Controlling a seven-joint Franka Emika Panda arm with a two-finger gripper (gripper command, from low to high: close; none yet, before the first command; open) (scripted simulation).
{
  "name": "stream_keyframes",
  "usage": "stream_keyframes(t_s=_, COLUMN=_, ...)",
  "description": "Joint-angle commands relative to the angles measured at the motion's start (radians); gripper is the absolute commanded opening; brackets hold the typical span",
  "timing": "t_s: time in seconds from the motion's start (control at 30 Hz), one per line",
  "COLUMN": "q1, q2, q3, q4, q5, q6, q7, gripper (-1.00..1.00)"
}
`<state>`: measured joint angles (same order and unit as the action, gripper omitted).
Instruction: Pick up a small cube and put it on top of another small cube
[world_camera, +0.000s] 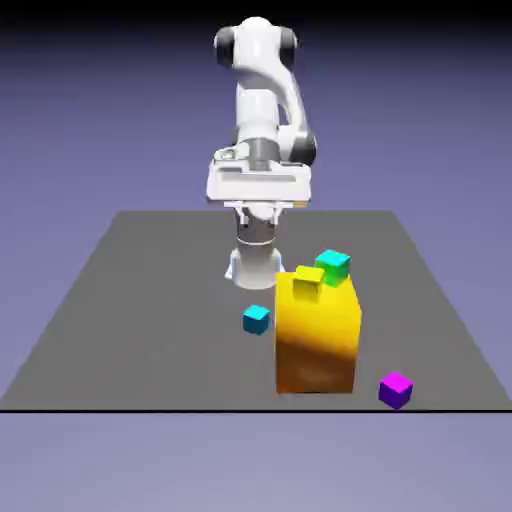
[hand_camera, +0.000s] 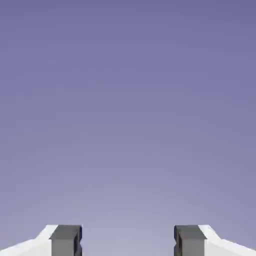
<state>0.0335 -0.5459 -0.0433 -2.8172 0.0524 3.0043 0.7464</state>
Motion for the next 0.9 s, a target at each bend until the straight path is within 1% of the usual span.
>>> stream_keyframes(t_s=0.0, q1=0.018, q2=0.02, q3=-0.036, q4=-0.006, q5=0.044, q6=-0.027, q7=0.004, gripper=0.0)
stream_keyframes(t_s=0.87, q1=0.48, q2=0.54, q3=-0.97, q4=-0.162, q5=1.174, q6=-0.733, q7=0.121, gripper=0.0)
